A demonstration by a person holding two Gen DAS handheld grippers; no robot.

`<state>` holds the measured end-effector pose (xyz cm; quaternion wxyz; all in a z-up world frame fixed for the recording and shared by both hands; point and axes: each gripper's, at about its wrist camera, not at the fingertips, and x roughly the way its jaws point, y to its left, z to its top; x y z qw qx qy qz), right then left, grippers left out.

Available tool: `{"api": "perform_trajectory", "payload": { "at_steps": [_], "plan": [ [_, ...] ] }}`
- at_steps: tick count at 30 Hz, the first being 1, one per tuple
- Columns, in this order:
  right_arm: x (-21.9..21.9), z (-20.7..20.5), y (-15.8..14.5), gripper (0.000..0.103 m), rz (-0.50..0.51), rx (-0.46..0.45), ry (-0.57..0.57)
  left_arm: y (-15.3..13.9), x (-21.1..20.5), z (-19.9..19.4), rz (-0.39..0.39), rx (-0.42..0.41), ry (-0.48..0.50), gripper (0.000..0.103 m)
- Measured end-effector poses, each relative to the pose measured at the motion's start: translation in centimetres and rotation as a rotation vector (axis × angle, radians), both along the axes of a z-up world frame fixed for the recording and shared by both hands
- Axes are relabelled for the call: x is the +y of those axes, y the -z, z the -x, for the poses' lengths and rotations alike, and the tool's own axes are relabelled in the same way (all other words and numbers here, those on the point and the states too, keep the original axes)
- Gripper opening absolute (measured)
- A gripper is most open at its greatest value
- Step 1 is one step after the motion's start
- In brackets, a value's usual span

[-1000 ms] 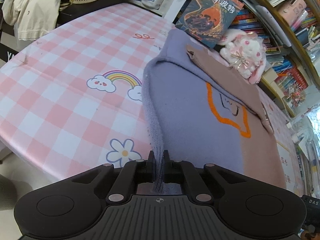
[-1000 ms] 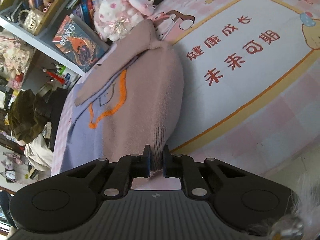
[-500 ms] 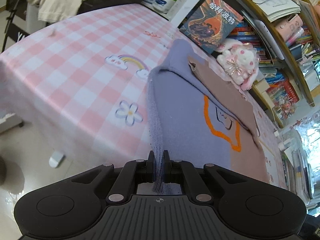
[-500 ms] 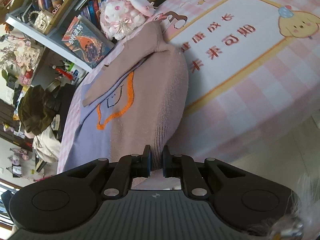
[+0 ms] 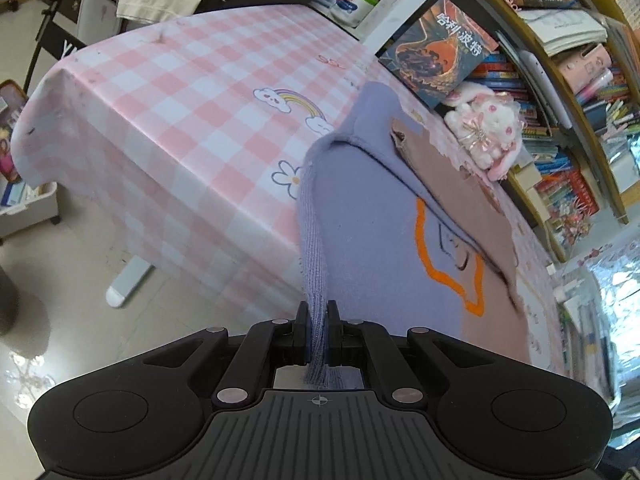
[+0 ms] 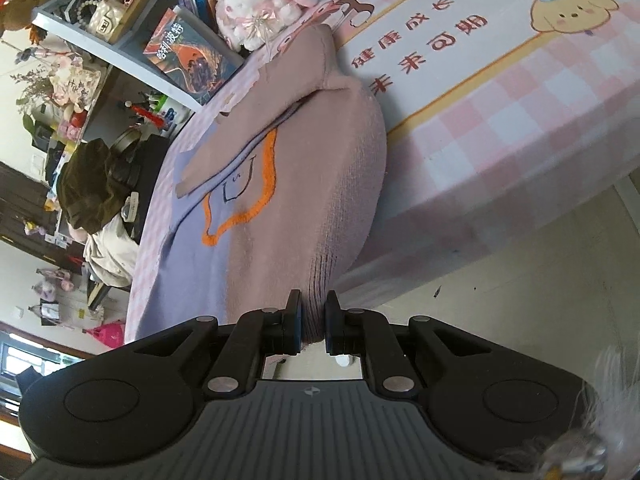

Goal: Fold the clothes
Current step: 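Lift both side edges and fold them inward toward the sweater center with both grippers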

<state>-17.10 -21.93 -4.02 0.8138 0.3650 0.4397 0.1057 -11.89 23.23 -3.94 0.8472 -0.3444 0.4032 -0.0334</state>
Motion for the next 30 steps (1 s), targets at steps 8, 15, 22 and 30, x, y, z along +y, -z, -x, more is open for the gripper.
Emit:
{"api": "perform_trajectory", "payload": {
  "at_steps": [8, 15, 22, 30],
  "plan": [
    [-0.7, -1.2, -2.6, 0.010, -0.089, -0.134, 0.039, -1.5, 0.7, -1.9, 0.150, -0.080, -0.043, 0.004],
    [-1.9, -5.1, -5.1, 0.010, -0.183, -0.233, 0.163, -2.2, 0.9, -6.4, 0.232, -0.122, -0.054, 0.004],
    [-1.9, -10.5, -6.0, 0.010, -0.191, -0.255, 0.220, -2.5, 0.7, -13.0, 0.279, -0.144, -0.045, 0.004],
    [-1.4, -16.9, -5.6, 0.010, -0.171, -0.247, 0.268, -2.3, 0.6, -19.6, 0.282, -0.126, -0.025, 0.005]
  ]
}}
